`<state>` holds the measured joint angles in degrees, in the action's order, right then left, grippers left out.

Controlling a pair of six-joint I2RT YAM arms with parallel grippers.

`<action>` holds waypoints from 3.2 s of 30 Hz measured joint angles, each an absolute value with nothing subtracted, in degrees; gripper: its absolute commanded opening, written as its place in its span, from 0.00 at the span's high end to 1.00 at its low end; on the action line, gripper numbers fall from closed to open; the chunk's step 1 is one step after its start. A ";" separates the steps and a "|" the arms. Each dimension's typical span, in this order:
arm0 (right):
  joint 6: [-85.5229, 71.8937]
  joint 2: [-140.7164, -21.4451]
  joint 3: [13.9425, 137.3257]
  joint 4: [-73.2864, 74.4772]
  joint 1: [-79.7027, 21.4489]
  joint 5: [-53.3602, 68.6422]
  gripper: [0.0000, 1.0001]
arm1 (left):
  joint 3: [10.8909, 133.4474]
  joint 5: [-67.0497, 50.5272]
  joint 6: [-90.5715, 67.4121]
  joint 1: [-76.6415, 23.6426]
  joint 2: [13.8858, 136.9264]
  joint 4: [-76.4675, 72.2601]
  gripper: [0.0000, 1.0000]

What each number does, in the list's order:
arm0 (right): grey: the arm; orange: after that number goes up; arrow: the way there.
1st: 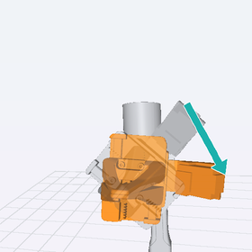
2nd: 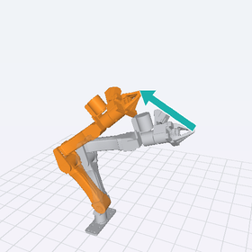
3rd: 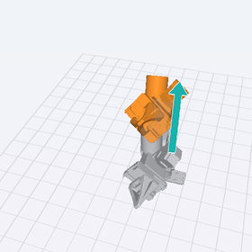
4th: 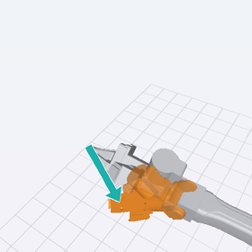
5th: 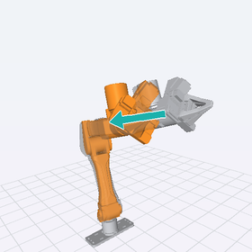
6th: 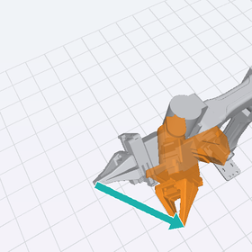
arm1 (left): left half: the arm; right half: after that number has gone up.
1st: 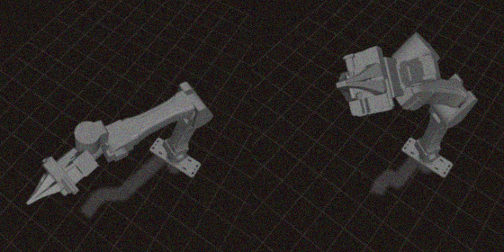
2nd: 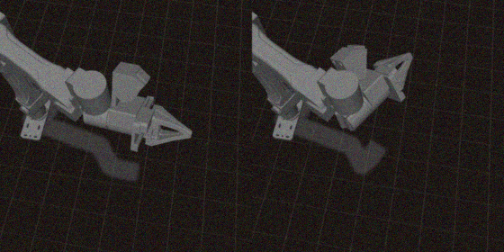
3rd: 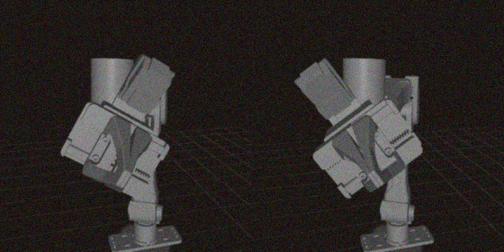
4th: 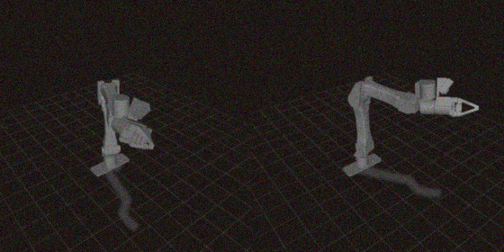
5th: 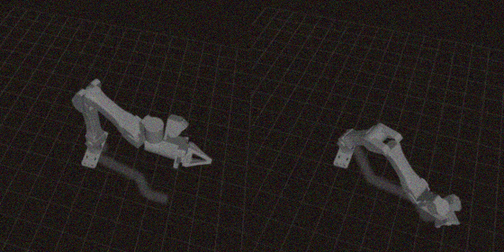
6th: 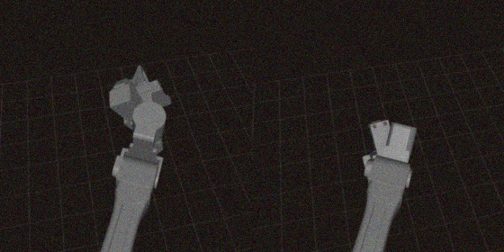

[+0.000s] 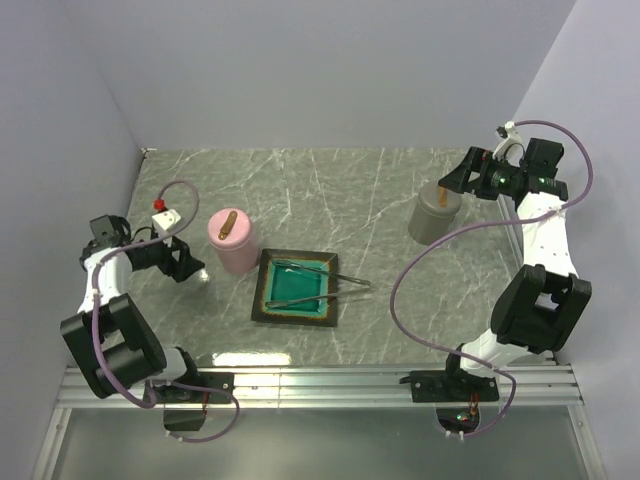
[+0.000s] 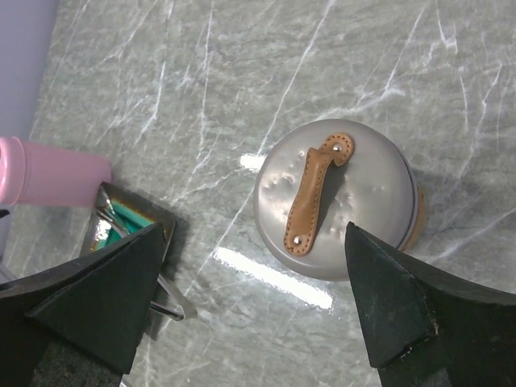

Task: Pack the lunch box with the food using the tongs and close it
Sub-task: Move the lunch box

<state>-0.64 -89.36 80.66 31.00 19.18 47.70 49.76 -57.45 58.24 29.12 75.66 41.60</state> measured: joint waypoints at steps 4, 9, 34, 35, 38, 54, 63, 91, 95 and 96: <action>0.69 -89.27 80.71 32.14 19.18 46.19 0.01 | 46.74 -56.80 53.89 24.23 76.01 33.01 0.18; 4.01 -88.53 80.79 34.30 19.25 41.91 0.00 | 45.65 -54.26 46.94 18.63 77.01 21.71 0.20; 52.56 -89.25 73.78 46.11 34.59 45.69 0.03 | 57.67 -46.24 28.05 4.78 95.61 0.23 0.20; 55.09 -89.93 73.38 46.15 34.68 46.35 0.03 | 58.04 -46.13 27.81 4.56 95.79 0.25 0.20; 63.88 -91.18 71.85 46.35 34.48 48.38 0.03 | 58.94 -45.67 27.55 3.86 96.27 0.23 0.20; 95.57 -105.30 73.10 45.54 30.02 53.15 0.00 | 59.94 -45.41 28.82 3.51 96.55 2.70 0.20; 99.79 -109.21 78.96 45.36 23.53 53.71 0.05 | 61.91 -47.59 32.08 3.51 98.32 4.38 0.16; 92.47 -114.87 85.23 42.52 7.20 53.58 0.12 | 73.91 -51.35 52.86 -5.34 108.29 17.80 0.20; 90.21 -115.74 86.24 41.25 4.60 53.54 0.13 | 74.65 -51.27 53.30 -6.79 109.23 18.48 0.21; 89.67 -116.05 86.54 40.88 3.95 53.49 0.13 | 74.98 -51.24 53.30 -7.09 109.54 18.57 0.21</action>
<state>89.67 -116.05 86.54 40.88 3.95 53.49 74.98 -51.24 53.30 -7.09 109.54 18.57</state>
